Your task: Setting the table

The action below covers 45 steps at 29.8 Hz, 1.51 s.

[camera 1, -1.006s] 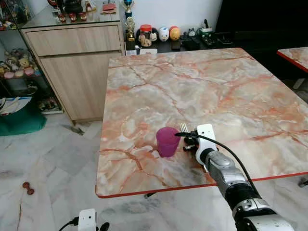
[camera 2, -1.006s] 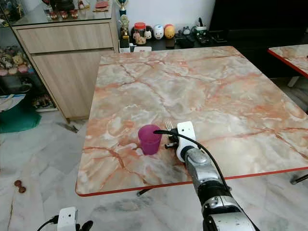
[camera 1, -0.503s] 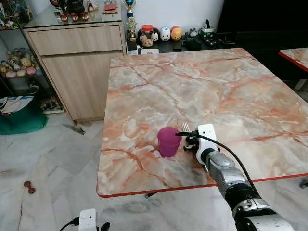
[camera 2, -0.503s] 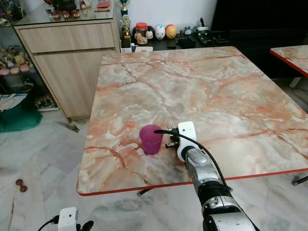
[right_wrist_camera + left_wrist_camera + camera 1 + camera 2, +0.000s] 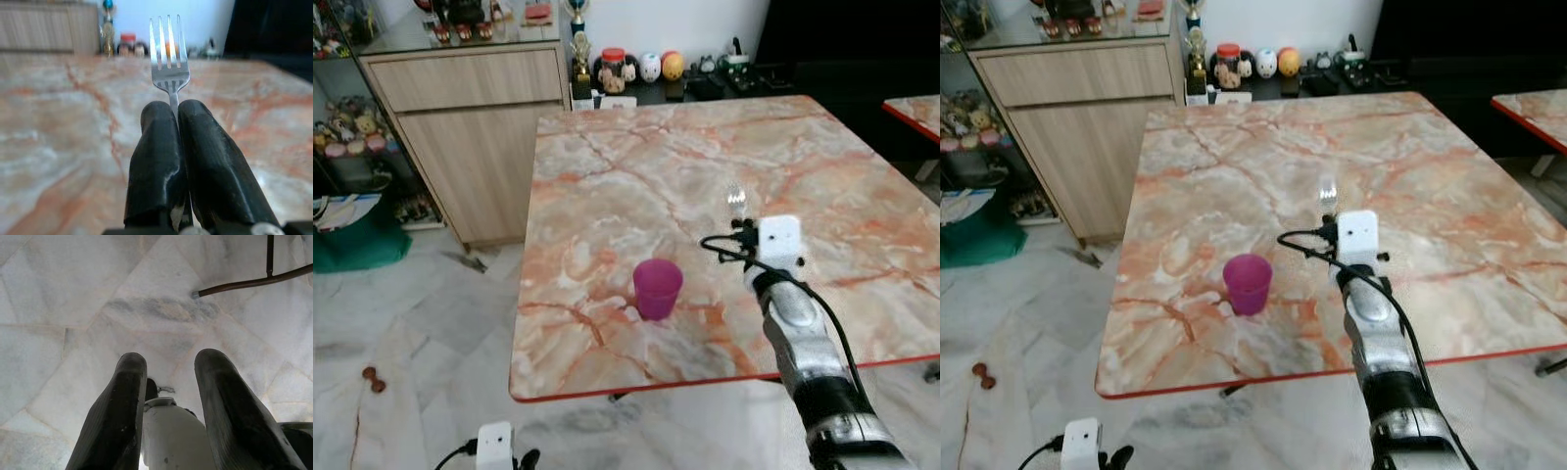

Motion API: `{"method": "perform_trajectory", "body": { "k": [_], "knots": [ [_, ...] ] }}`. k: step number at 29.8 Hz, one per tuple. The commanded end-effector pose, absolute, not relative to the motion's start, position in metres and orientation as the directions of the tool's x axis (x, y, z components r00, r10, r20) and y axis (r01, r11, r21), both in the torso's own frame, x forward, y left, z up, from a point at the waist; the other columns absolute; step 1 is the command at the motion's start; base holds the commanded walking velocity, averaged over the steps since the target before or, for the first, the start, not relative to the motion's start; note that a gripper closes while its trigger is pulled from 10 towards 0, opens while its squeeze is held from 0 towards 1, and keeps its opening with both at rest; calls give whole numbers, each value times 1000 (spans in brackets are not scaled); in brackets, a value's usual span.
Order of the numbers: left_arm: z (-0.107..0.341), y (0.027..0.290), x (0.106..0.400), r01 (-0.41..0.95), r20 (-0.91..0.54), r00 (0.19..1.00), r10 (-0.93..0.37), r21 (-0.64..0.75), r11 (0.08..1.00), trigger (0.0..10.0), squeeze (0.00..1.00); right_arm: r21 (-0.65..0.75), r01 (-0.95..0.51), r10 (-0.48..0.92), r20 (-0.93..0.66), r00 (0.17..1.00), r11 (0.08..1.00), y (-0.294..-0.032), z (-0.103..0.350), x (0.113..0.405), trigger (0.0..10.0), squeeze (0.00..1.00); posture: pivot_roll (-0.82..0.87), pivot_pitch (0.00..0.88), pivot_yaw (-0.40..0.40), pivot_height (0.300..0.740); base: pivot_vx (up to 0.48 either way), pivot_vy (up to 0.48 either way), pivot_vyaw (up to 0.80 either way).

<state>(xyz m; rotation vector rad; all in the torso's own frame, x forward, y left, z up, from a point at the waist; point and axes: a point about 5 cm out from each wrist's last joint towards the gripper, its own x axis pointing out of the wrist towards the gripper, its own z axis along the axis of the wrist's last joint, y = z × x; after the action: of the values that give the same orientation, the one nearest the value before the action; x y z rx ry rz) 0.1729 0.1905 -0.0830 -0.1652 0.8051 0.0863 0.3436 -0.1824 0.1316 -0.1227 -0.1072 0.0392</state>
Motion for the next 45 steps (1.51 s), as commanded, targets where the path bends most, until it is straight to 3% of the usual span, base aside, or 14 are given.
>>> {"method": "perform_trajectory", "body": {
  "k": [1, 10, 23, 45],
  "knots": [
    [-86, 193, 166, -121, -746, 666, 14, -90, 989, 10000, 0, -136, -28, 53, 190, 980, 990, -180, 146, 340, 10000, 0, -52, 0, 12, 740, 0, 0, 0],
    [-90, 202, 155, -140, -775, 630, 47, -54, 989, 10000, 0, -159, -47, 96, 320, 943, 986, -173, 168, 321, 10000, 0, -54, 0, 20, 740, 0, 0, 0],
    [-90, 209, 152, -125, -778, 627, 44, -45, 991, 10000, 0, -150, -62, 107, 315, 943, 987, -165, 173, 323, 10000, 0, -45, 0, 17, 740, 0, 0, 0],
    [-90, 201, 156, -117, -777, 629, 30, -56, 992, 10000, 0, -134, -113, 150, 313, 938, 985, -154, 176, 326, 10000, 0, -49, 0, 14, 740, 0, -322, 0]
  ]
}}
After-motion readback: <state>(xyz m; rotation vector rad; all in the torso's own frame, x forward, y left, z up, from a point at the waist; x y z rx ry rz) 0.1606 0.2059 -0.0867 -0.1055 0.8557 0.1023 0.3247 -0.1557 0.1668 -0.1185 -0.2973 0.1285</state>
